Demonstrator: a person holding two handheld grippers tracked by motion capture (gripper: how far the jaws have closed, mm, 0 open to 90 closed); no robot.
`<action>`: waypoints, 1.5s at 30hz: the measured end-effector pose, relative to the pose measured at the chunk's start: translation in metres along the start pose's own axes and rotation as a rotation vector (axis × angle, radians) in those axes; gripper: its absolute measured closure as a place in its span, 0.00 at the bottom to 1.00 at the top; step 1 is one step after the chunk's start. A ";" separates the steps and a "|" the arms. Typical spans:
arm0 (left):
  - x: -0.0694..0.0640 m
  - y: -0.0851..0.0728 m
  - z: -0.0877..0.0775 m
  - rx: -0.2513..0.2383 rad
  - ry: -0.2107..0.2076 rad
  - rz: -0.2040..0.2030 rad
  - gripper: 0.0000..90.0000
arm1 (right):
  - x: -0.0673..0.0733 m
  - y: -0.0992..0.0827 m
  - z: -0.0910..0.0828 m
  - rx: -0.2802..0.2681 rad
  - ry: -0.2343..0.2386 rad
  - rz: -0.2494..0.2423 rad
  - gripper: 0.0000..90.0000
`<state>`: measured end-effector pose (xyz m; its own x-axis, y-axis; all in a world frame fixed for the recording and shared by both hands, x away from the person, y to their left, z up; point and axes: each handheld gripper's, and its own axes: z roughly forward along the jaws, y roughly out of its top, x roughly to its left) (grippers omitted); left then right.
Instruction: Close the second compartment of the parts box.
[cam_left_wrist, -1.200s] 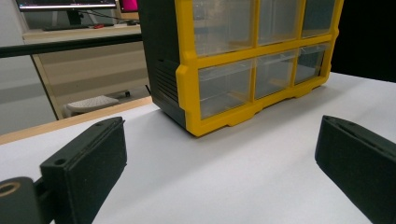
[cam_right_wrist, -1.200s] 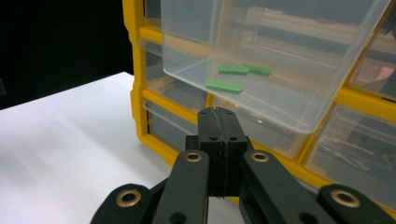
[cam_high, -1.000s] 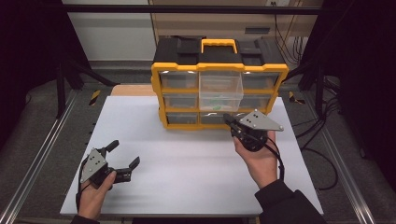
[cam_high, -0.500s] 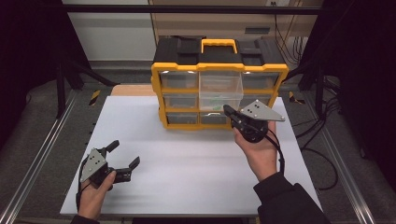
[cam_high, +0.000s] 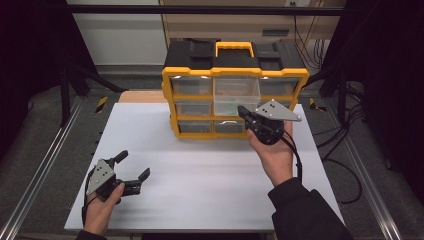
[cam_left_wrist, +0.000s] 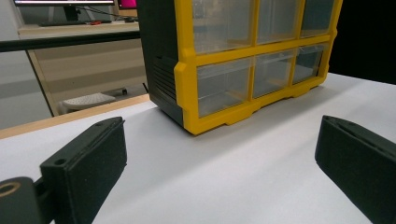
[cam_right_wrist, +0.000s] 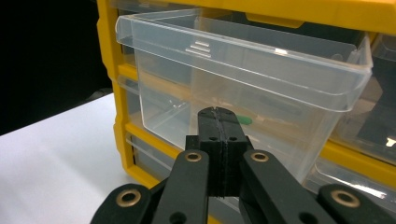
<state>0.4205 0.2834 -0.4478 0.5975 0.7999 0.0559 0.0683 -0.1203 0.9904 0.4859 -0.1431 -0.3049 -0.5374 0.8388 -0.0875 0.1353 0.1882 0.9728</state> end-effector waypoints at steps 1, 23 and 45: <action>0.000 0.000 0.000 0.000 0.001 0.000 0.02 | -0.001 0.001 0.001 0.001 -0.003 0.006 1.00; 0.001 -0.001 0.000 -0.002 -0.002 -0.013 0.02 | -0.012 0.007 0.017 0.013 -0.030 0.012 1.00; 0.002 -0.001 0.000 -0.001 -0.003 -0.021 0.02 | -0.017 0.008 0.032 0.031 -0.046 0.030 1.00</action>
<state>0.4219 0.2851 -0.4488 0.5987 0.8002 0.0345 0.0799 -0.1026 0.9915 0.5228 -0.1397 -0.3022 -0.4944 0.8665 -0.0688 0.1769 0.1778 0.9680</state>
